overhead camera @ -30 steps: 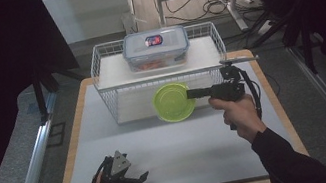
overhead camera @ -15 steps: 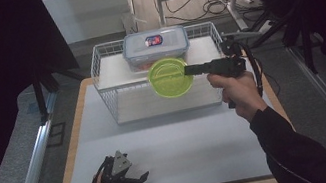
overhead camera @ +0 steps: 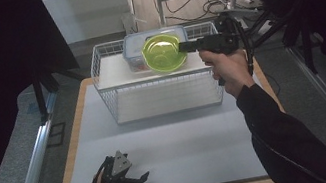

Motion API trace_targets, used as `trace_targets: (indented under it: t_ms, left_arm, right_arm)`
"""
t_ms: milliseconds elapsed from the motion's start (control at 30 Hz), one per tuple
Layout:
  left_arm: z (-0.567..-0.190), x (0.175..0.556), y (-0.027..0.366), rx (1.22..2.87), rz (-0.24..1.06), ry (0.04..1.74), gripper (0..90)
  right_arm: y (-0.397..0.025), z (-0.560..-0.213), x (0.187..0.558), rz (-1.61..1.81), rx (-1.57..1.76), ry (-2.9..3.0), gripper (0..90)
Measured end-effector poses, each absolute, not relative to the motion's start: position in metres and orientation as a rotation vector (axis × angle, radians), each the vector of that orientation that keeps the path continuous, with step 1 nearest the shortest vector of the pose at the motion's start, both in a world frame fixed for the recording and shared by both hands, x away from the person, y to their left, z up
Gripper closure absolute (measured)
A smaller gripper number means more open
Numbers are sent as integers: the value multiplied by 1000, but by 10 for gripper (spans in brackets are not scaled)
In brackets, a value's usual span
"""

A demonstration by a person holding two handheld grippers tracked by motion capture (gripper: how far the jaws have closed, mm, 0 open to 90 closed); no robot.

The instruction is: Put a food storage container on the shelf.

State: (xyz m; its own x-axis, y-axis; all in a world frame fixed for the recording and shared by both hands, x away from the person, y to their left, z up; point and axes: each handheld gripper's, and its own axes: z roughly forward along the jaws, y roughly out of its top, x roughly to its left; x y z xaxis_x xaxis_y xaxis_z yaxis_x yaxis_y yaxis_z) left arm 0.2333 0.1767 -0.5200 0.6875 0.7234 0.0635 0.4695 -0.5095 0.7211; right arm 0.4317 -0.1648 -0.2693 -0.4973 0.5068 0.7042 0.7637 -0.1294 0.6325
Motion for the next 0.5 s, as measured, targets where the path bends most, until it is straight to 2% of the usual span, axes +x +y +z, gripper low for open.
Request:
trace_targets:
  t_ms: [500]
  left_arm:
    - [-519, 233, 178, 2179, 459, 913, 56]
  right_arm:
    - [-144, -247, 474, -1700, -1570, -1914, 817]
